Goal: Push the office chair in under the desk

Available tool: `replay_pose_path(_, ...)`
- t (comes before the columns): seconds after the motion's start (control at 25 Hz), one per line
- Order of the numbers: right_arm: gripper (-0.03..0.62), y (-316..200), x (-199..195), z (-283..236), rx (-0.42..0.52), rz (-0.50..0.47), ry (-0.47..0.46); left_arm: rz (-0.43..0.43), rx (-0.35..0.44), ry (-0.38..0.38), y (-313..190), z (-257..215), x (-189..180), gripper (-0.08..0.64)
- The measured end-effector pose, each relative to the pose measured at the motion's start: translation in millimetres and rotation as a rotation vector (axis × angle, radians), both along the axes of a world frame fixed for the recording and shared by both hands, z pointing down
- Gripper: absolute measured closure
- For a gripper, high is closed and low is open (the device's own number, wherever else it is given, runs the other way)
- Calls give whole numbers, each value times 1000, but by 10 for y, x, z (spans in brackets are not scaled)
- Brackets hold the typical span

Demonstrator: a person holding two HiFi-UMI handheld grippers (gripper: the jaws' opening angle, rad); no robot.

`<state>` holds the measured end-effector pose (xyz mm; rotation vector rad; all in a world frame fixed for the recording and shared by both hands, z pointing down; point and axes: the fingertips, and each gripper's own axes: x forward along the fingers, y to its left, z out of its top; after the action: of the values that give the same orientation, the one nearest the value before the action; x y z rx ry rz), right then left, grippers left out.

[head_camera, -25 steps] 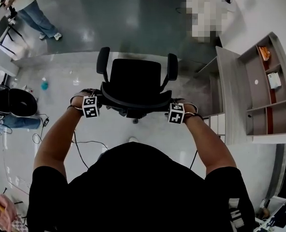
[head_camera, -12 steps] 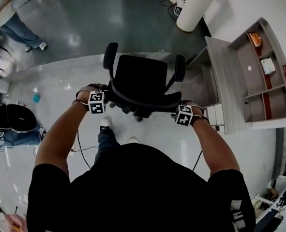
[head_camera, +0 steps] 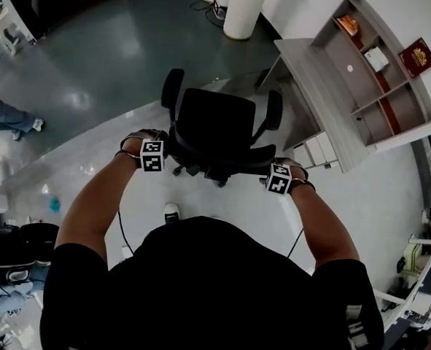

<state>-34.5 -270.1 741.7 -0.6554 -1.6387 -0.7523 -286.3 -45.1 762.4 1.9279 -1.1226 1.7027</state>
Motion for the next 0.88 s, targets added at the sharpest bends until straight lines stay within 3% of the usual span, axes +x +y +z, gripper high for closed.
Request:
replay_pose_path(0.48,367,213,-243,17,0,262,-12,226,-1,-15,-495,6,-746,316)
replay_pose_path(0.88,367,156,-367,8,-1,371,-19,328,-25,-28,-875,-8,-1033,316)
